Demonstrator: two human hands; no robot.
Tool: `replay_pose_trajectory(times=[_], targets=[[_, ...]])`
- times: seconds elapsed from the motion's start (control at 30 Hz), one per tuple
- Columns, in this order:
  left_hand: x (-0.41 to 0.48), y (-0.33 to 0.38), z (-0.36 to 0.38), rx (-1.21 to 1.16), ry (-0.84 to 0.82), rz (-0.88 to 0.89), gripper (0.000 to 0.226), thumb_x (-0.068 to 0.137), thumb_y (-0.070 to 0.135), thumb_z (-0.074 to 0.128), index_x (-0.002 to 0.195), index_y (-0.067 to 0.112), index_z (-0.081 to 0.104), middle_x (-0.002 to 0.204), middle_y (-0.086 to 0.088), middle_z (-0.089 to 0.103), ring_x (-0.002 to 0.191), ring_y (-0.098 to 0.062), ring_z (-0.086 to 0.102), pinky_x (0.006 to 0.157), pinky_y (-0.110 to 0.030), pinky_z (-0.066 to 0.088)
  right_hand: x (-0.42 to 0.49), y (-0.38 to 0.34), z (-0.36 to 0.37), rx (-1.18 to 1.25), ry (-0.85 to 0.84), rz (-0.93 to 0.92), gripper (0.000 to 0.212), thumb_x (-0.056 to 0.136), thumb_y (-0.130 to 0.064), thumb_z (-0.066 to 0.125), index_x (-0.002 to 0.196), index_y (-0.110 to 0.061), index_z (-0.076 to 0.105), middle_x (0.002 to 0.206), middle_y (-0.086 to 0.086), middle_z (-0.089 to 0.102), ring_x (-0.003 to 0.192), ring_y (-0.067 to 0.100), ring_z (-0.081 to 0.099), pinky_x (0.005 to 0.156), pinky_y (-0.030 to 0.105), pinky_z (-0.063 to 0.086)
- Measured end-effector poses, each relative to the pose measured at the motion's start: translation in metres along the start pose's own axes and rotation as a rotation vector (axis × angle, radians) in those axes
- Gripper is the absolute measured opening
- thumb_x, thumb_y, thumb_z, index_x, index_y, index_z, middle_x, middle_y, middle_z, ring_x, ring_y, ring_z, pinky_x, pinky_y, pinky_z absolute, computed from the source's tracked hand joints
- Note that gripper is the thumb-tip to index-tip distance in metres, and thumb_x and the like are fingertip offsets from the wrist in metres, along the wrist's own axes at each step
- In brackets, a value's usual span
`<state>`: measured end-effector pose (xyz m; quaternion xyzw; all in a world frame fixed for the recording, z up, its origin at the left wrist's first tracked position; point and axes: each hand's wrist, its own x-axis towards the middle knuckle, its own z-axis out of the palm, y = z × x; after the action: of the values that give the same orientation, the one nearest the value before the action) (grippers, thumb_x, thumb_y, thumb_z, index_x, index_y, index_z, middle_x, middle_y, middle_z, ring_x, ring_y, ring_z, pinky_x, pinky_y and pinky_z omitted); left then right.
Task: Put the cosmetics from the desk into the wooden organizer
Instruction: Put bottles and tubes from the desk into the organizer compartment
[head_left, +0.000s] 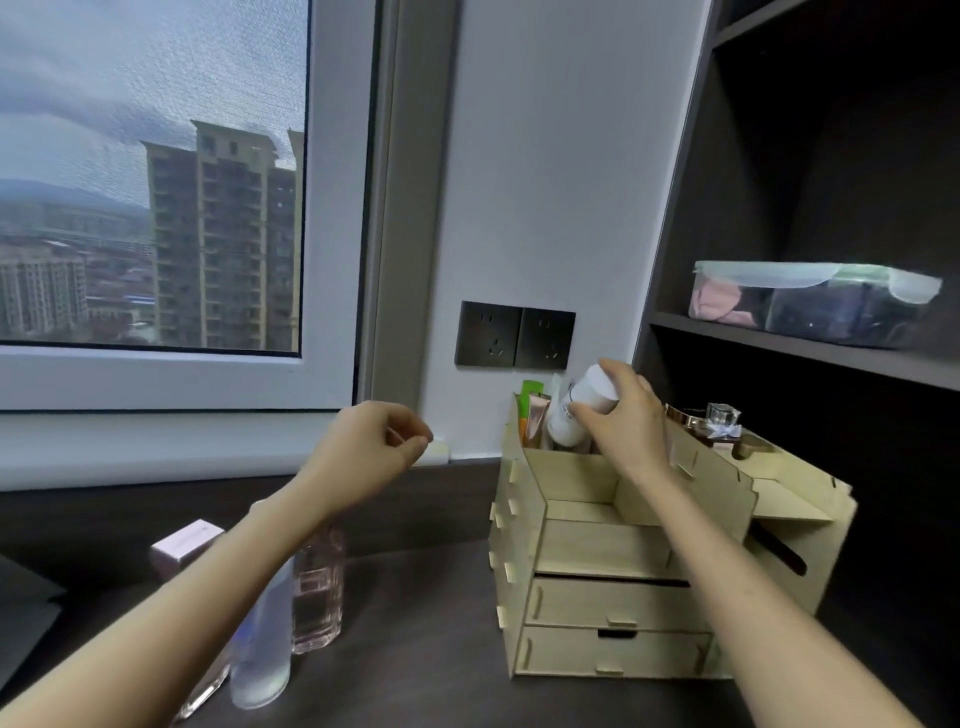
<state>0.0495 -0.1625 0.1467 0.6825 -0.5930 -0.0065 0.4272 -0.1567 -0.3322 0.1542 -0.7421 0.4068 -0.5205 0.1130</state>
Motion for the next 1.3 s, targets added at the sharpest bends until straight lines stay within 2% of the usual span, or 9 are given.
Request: replay_pose_trajectory(times=[0.2, 0.4, 0.53, 0.67, 0.77, 0.9, 1.07, 1.17, 1.3], targets=[[0.010, -0.007, 0.011, 0.023, -0.009, -0.027, 0.011, 0.085, 0.019, 0.060, 0.083, 0.021, 0.070, 0.076, 0.004, 0.067, 0.075, -0.010, 0.063, 0.063, -0.021, 0.043, 0.015, 0.001, 0.004, -0.133, -0.104, -0.010, 0.059, 0.079, -0.020, 0.071, 0.133, -0.016, 0.048, 0.128, 0.012, 0.052, 0.115, 0.028, 0.050, 0.085, 0.028, 0.035], [0.019, -0.007, 0.026, 0.017, -0.035, -0.031, 0.013, 0.086, 0.019, 0.059, 0.085, 0.020, 0.072, 0.082, 0.004, 0.068, 0.081, -0.013, 0.063, 0.071, -0.025, 0.047, 0.030, -0.002, 0.006, -0.203, -0.194, -0.026, 0.059, 0.077, -0.025, 0.072, 0.131, -0.017, 0.048, 0.126, 0.013, 0.056, 0.112, 0.031, 0.052, 0.092, 0.044, 0.047], [0.026, 0.000, 0.036, 0.012, -0.043, 0.013, 0.014, 0.086, 0.020, 0.058, 0.087, 0.020, 0.071, 0.081, 0.008, 0.067, 0.076, -0.007, 0.061, 0.063, -0.020, 0.044, 0.035, 0.000, 0.001, -0.202, -0.253, -0.027, 0.059, 0.078, -0.021, 0.072, 0.131, -0.016, 0.047, 0.126, 0.013, 0.055, 0.110, 0.030, 0.053, 0.086, 0.039, 0.046], [0.037, 0.011, 0.041, -0.010, -0.034, 0.047, 0.014, 0.088, 0.019, 0.056, 0.091, 0.018, 0.070, 0.082, 0.008, 0.064, 0.073, -0.005, 0.057, 0.069, -0.021, 0.044, 0.043, 0.002, -0.006, -0.147, -0.321, -0.004, 0.059, 0.076, -0.015, 0.073, 0.129, -0.017, 0.048, 0.126, 0.010, 0.055, 0.102, 0.024, 0.054, 0.078, 0.032, 0.046], [0.051, 0.022, 0.043, -0.005, 0.005, 0.087, 0.017, 0.089, 0.020, 0.055, 0.099, 0.016, 0.069, 0.089, 0.006, 0.064, 0.075, -0.004, 0.054, 0.064, -0.015, 0.041, 0.046, 0.004, -0.008, -0.092, -0.371, 0.009, 0.059, 0.074, -0.011, 0.073, 0.127, -0.021, 0.049, 0.125, 0.007, 0.055, 0.098, 0.021, 0.054, 0.073, 0.028, 0.044], [0.077, 0.038, 0.051, 0.009, 0.036, 0.119, 0.023, 0.092, 0.022, 0.051, 0.107, 0.013, 0.066, 0.102, 0.000, 0.067, 0.085, -0.008, 0.054, 0.076, -0.021, 0.043, 0.051, 0.007, -0.009, -0.057, -0.402, 0.017, 0.057, 0.070, -0.010, 0.075, 0.120, -0.025, 0.053, 0.123, 0.005, 0.057, 0.103, 0.022, 0.056, 0.078, 0.030, 0.049], [0.124, 0.054, 0.076, 0.063, -0.019, 0.102, 0.027, 0.092, 0.027, 0.051, 0.107, 0.011, 0.066, 0.108, -0.006, 0.069, 0.095, -0.018, 0.062, 0.081, -0.029, 0.049, 0.057, 0.007, -0.011, -0.018, -0.248, 0.009, 0.057, 0.067, -0.014, 0.078, 0.119, -0.022, 0.056, 0.117, 0.003, 0.058, 0.102, 0.023, 0.057, 0.083, 0.035, 0.052], [0.147, 0.060, 0.092, 0.143, -0.093, 0.127, 0.033, 0.089, 0.030, 0.055, 0.115, 0.011, 0.063, 0.117, -0.006, 0.067, 0.106, -0.020, 0.062, 0.086, -0.030, 0.047, 0.061, 0.007, -0.011, -0.032, -0.225, 0.005, 0.056, 0.066, -0.017, 0.079, 0.117, -0.023, 0.057, 0.117, 0.004, 0.059, 0.102, 0.025, 0.058, 0.086, 0.040, 0.052], [0.164, 0.059, 0.103, 0.151, -0.270, 0.173, 0.046, 0.087, 0.028, 0.058, 0.131, 0.016, 0.051, 0.138, -0.002, 0.053, 0.125, -0.020, 0.051, 0.105, -0.039, 0.041, 0.060, 0.013, -0.011, -0.050, -0.232, -0.009, 0.057, 0.066, -0.021, 0.079, 0.118, -0.023, 0.056, 0.117, 0.003, 0.059, 0.102, 0.023, 0.058, 0.086, 0.039, 0.052]])
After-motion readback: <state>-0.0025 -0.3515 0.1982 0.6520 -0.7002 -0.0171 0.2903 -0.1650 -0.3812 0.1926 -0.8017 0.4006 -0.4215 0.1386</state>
